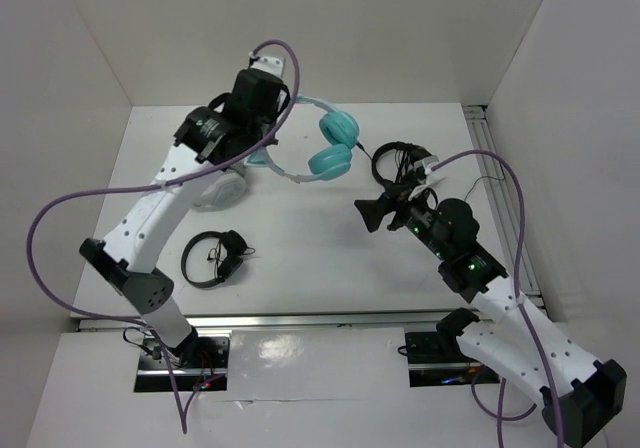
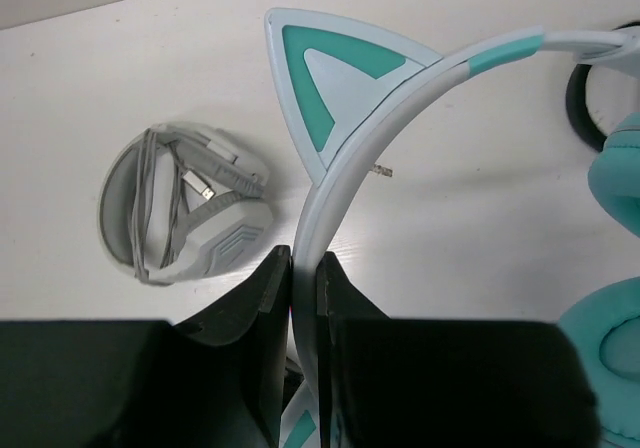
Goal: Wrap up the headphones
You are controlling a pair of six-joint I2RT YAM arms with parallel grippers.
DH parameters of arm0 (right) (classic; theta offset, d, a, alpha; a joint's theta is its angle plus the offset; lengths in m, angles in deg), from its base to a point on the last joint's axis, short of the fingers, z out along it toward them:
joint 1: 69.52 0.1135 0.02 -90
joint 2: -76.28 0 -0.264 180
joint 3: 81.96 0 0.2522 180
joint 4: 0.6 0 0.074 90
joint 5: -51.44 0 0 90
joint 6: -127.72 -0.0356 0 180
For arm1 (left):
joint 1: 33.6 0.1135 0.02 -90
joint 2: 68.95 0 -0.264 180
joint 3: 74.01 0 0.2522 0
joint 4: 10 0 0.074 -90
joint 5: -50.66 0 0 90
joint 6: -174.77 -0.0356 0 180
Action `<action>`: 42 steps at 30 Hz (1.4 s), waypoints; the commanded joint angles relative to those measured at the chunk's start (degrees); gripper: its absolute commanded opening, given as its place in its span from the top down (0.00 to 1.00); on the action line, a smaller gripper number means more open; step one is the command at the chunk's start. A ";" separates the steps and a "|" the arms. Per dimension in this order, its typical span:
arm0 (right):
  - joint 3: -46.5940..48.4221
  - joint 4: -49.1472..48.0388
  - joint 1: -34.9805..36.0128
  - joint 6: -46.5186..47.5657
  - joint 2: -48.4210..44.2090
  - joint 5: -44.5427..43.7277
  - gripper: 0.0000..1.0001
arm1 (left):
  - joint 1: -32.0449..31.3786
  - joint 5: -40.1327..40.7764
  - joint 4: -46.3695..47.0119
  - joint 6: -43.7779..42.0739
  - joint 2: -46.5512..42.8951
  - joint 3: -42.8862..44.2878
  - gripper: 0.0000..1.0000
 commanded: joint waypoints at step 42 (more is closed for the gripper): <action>-0.18 -35.54 -2.90 14.08 30.42 -9.38 0.03 | 12.96 2.76 -8.86 12.23 -14.43 6.03 1.00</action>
